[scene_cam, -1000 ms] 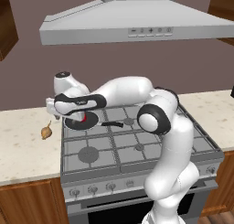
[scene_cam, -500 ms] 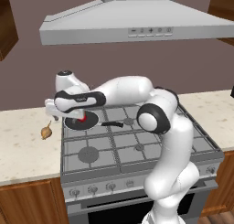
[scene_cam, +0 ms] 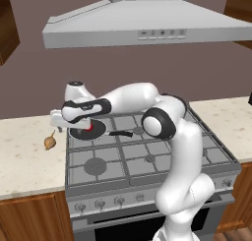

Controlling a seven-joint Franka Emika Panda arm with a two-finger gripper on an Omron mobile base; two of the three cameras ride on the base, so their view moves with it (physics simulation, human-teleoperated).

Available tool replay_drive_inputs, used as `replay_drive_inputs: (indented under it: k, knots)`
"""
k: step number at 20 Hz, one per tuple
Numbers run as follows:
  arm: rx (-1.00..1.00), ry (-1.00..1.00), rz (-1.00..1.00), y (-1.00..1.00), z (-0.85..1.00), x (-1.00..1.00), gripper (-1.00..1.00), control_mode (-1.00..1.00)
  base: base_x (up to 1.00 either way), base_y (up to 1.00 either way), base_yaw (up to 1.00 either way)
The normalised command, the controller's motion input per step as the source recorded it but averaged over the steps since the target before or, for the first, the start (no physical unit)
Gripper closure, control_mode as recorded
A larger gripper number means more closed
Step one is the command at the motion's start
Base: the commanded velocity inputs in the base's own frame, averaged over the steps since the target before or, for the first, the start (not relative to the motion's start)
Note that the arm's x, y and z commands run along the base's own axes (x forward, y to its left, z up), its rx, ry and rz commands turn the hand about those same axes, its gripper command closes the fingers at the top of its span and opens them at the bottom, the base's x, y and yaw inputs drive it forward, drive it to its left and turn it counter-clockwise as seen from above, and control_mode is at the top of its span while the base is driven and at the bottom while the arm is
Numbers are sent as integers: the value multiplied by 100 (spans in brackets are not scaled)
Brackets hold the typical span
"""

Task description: Place the pan on the rear left burner on the stove. Then place the tomato and the onion in the pan and turn on the rear left burner.

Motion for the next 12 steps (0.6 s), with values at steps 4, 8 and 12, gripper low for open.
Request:
replay_drive_inputs:
  k: [4,8,12]
  knots:
    - [0,0,6,29,-1,27,-100,-100,0,0,0]
    - [0,0,5,33,0,3,-100,-100,0,0,0]
    - [0,0,3,31,0,9,-100,-100,0,0,0]
